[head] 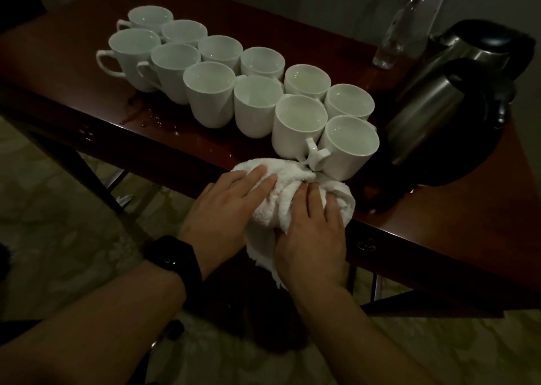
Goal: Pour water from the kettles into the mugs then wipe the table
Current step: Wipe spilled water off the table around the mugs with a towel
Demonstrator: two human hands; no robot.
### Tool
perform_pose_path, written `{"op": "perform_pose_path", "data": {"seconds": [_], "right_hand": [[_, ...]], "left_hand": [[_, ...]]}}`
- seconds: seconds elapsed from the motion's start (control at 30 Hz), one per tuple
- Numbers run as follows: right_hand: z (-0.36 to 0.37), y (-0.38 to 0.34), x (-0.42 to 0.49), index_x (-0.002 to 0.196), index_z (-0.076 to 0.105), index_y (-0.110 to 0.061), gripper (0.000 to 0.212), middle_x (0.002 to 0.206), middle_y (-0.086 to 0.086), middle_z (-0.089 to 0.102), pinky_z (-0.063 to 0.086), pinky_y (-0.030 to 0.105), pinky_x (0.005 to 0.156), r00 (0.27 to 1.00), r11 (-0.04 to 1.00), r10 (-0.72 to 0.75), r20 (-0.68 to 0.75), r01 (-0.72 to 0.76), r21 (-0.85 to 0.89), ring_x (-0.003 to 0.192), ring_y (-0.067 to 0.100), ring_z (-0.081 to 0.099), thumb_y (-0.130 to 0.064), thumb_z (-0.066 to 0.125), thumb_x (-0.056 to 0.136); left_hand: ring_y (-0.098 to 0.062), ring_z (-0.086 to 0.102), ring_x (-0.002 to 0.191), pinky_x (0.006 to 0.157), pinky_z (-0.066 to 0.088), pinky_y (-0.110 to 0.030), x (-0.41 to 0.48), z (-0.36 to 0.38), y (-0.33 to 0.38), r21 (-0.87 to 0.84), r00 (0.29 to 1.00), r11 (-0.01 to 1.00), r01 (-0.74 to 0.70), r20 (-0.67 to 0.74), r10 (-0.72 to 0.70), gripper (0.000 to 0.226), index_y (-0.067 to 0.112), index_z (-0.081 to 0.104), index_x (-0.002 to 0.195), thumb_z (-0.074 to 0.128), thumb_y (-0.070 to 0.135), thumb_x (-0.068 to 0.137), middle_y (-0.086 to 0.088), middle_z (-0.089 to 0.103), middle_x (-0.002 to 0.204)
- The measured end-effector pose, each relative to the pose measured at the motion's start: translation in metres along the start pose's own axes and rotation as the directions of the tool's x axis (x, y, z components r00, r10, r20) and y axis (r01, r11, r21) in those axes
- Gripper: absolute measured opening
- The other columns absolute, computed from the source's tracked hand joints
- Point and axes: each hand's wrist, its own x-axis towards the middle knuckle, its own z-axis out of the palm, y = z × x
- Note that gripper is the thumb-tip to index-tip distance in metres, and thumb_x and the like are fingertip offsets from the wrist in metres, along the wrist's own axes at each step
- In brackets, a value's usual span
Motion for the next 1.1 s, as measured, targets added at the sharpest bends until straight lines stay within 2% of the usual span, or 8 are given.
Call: {"op": "perform_pose_path", "data": {"seconds": [0.37,0.6,0.83,1.1], "right_hand": [[0.009,-0.021,0.012,0.162,0.008,-0.013,0.083,0.169,0.011,0.015,0.01,0.047,0.127,0.999,0.999,-0.031,-0.012,0.031,-0.014,0.155,0.035,0.012,-0.042,0.05,0.097],[0.01,-0.032,0.018,0.162,0.01,-0.012,0.086,0.167,0.011,0.02,0.013,0.048,0.127,0.999,0.999,-0.04,-0.011,0.04,0.004,0.154,0.037,0.014,-0.043,0.055,0.095],[0.01,-0.042,0.024,0.161,0.009,-0.01,0.089,0.168,0.013,0.017,0.013,0.047,0.127,0.997,0.997,-0.073,0.002,0.073,-0.001,0.153,0.038,0.016,-0.046,0.056,0.095],[0.008,-0.052,0.034,0.162,0.007,-0.009,0.088,0.169,0.014,0.013,0.01,0.047,0.127,0.991,0.991,-0.131,0.023,0.132,-0.005,0.152,0.037,0.017,-0.046,0.052,0.096]], "left_hand": [[-0.021,0.022,0.147,0.118,0.031,-0.04,0.002,-0.007,-0.025,0.014,0.999,0.999,0.031,0.015,-0.032,0.091,0.037,0.008,0.162,0.065,0.019,0.093,0.011,0.006,0.172],[-0.021,0.025,0.146,0.117,0.032,-0.04,0.003,-0.012,-0.035,0.028,0.999,0.998,0.053,0.005,-0.053,0.093,0.036,0.013,0.162,0.069,0.017,0.091,0.01,0.01,0.171],[-0.02,0.02,0.149,0.12,0.029,-0.042,0.005,-0.013,-0.046,0.027,0.996,0.995,0.092,0.016,-0.092,0.094,0.038,0.012,0.162,0.071,0.018,0.091,0.012,0.008,0.171],[-0.023,0.024,0.15,0.119,0.032,-0.047,0.004,-0.018,-0.057,0.014,0.991,0.991,0.131,-0.001,-0.131,0.094,0.036,0.017,0.162,0.073,0.016,0.089,0.01,0.012,0.171]]}}
